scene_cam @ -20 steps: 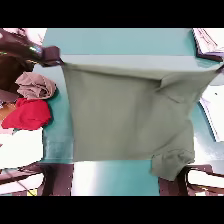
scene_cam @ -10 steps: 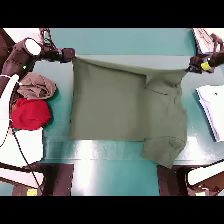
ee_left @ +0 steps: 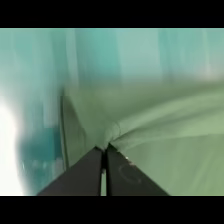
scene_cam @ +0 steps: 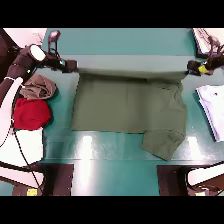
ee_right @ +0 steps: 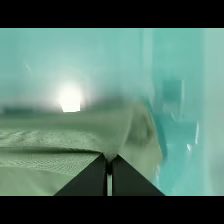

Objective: Fold the shirts.

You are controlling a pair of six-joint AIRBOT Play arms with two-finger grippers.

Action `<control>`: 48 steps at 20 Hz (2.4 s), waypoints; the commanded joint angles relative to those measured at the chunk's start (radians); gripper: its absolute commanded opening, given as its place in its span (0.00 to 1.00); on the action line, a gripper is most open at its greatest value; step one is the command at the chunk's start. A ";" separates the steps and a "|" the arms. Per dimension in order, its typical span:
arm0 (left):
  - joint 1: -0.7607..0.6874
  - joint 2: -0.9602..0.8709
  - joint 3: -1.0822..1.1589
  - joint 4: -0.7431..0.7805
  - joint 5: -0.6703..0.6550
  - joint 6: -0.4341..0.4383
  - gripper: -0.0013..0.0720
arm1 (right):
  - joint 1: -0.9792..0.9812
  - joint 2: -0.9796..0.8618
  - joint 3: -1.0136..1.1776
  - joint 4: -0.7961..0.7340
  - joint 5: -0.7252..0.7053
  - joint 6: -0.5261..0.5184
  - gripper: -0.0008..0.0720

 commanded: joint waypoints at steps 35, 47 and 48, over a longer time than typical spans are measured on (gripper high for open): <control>0.139 0.206 -0.295 0.092 -0.462 0.002 0.98 | -0.064 0.331 -0.371 0.116 0.380 -0.130 0.51; 0.181 0.538 -1.007 -0.316 -0.240 0.089 0.98 | 0.003 0.379 -0.371 0.119 0.359 -0.140 0.51; 0.181 0.538 -1.007 -0.315 -0.237 0.089 0.98 | 0.002 0.379 -0.371 0.136 0.359 -0.140 0.51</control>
